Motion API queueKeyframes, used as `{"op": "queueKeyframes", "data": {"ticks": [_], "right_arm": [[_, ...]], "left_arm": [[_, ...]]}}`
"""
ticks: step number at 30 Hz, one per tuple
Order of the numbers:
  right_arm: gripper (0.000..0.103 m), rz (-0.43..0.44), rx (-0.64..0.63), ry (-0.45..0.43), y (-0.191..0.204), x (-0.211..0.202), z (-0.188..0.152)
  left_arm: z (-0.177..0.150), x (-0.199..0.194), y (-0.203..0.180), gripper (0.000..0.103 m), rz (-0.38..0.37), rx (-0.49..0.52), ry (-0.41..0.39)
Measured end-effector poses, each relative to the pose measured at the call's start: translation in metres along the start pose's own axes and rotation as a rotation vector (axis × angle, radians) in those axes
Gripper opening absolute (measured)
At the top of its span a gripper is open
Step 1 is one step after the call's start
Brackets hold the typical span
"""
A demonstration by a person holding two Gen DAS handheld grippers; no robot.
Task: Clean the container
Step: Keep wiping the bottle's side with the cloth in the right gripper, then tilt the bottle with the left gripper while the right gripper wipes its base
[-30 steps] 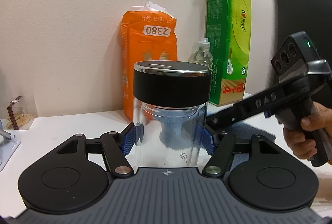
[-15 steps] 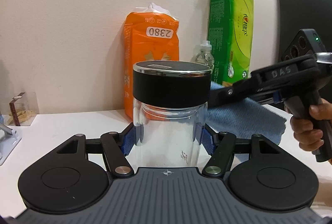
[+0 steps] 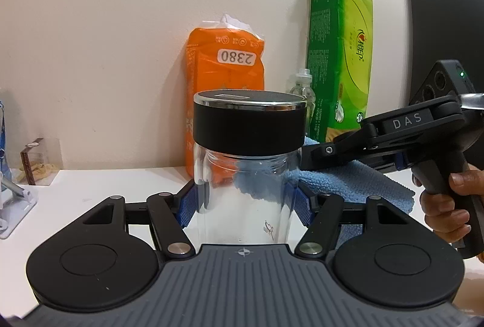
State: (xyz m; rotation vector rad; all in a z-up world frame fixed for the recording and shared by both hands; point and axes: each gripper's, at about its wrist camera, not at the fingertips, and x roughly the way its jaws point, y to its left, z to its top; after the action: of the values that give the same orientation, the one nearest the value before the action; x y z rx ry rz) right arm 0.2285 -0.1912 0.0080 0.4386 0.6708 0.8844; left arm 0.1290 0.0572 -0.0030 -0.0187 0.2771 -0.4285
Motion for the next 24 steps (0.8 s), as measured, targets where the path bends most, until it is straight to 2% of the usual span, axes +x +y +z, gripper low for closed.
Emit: {"op": "queueKeyframes", "data": {"ticks": [8,12,24], "right_arm": [[0.016,-0.021,0.010,-0.013,-0.005,-0.003,-0.001],[0.016,0.001,0.070,-0.013,-0.016,-0.002,-0.006],[0.016,-0.005,0.143,0.058,-0.034,0.020,-0.028]], "left_arm": [[0.001,-0.006,0.003,0.078,0.014,-0.010,-0.013],[0.006,-0.010,0.001,0.078,0.015,0.003,-0.023],[0.021,-0.017,-0.005,0.078,-0.001,0.017,-0.061]]}}
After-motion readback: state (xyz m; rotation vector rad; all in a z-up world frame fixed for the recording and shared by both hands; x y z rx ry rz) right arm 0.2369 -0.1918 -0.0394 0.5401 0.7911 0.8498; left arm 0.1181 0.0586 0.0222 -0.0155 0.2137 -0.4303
